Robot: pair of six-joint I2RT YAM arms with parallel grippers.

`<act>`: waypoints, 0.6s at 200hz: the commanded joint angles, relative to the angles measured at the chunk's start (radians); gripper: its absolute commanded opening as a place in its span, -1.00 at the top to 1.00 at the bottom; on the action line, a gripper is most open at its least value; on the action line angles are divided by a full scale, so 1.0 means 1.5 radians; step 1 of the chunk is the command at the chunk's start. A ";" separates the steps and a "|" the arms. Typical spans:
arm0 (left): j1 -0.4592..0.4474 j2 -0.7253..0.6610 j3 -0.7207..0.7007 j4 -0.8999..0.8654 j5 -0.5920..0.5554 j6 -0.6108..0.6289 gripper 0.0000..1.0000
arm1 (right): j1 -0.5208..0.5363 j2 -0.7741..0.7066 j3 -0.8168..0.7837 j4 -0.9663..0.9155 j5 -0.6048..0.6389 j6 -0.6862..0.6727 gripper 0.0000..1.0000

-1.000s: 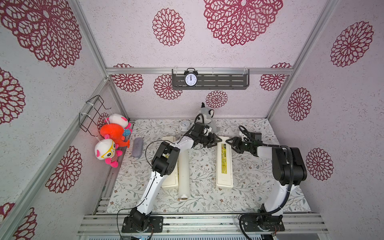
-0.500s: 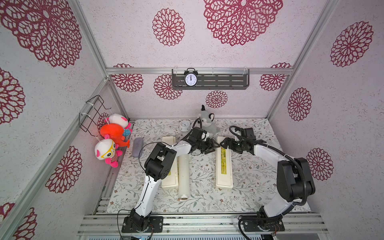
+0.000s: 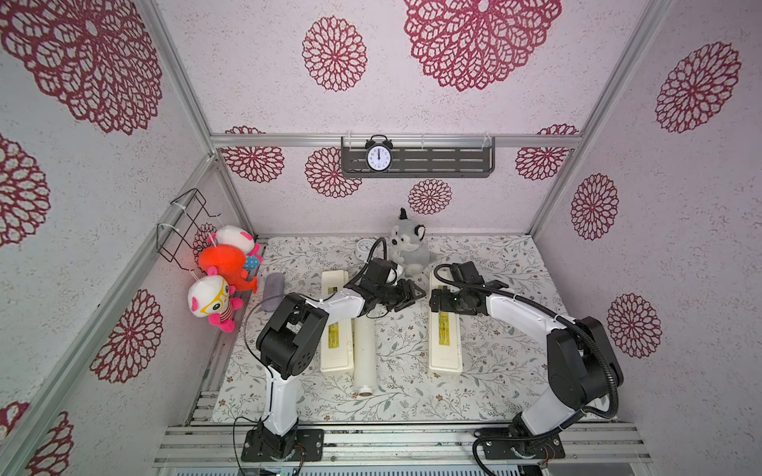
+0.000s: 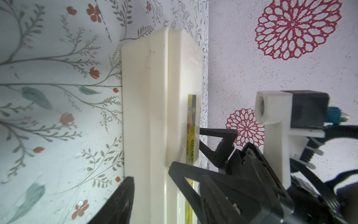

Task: Put plastic wrap rolls into dispensers
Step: Open the lid of the plastic wrap cutting box.

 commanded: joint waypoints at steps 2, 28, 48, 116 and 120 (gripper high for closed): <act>0.006 -0.005 -0.007 0.014 -0.014 0.010 -0.16 | 0.014 0.020 -0.012 -0.047 0.032 0.017 -0.97; 0.009 0.011 -0.003 0.022 -0.002 0.007 -0.16 | 0.024 0.010 -0.033 -0.012 -0.014 0.015 -0.90; 0.014 0.017 -0.008 0.028 0.003 0.005 -0.16 | 0.025 -0.007 -0.045 0.008 -0.047 -0.003 -0.83; 0.017 0.053 -0.001 0.046 0.021 -0.007 -0.17 | 0.020 -0.047 -0.045 0.013 -0.141 -0.029 -0.83; 0.017 0.056 0.001 0.045 0.022 -0.007 -0.17 | 0.018 -0.050 -0.044 0.012 -0.144 -0.026 -0.83</act>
